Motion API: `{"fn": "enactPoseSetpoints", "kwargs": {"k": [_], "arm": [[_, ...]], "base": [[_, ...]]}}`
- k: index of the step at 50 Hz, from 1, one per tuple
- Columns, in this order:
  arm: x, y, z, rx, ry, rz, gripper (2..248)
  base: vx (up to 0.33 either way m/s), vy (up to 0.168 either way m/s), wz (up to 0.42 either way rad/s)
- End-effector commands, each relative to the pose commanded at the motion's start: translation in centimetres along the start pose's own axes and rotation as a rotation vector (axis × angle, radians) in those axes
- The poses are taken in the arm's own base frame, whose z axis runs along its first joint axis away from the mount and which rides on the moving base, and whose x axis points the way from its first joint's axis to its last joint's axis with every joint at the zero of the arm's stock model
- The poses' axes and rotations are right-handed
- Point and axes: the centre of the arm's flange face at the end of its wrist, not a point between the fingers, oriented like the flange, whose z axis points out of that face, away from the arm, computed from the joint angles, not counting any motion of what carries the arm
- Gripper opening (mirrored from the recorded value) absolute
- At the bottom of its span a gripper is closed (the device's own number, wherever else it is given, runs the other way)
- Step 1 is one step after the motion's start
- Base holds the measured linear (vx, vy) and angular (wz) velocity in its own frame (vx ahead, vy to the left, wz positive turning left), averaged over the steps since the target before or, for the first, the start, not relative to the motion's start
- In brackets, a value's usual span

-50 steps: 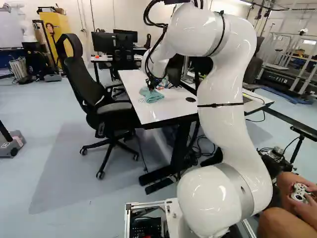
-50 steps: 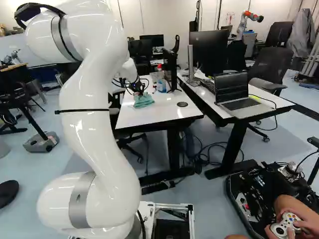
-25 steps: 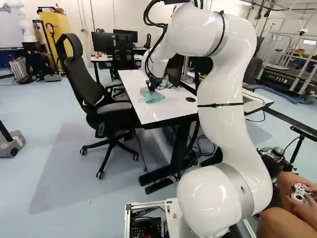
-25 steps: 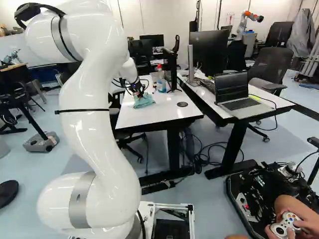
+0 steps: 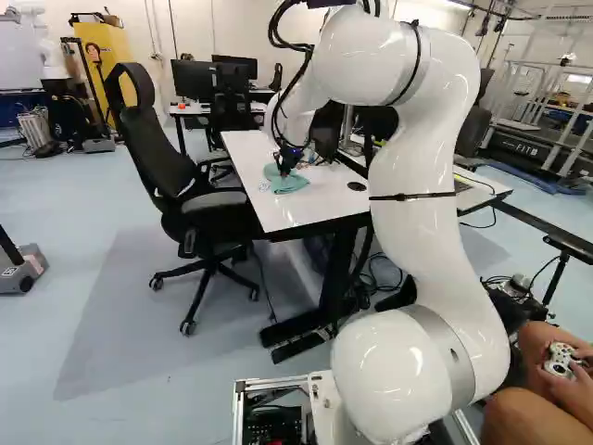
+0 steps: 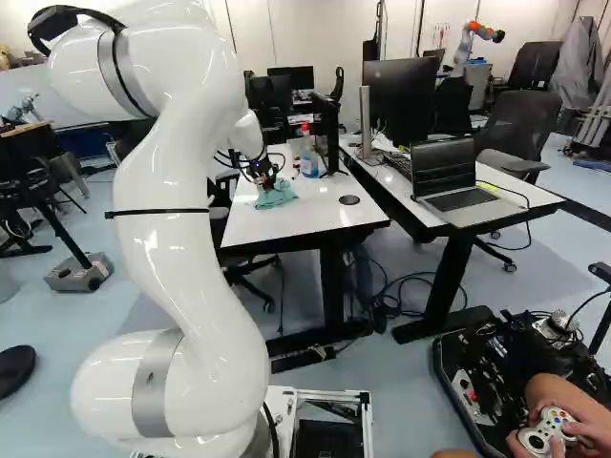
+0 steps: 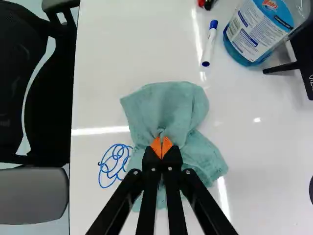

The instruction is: Clean the table with the green towel

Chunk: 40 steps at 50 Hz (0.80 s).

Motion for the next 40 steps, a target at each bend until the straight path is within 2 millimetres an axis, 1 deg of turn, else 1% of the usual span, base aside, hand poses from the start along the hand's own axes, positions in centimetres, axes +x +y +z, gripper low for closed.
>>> {"fn": "enactPoseSetpoints", "kwargs": {"k": [40], "arm": [[-0.24, 0.0, 0.0, 0.0, -0.027, 0.0, 21]], "base": [[0.0, 0.0, 0.0]]}}
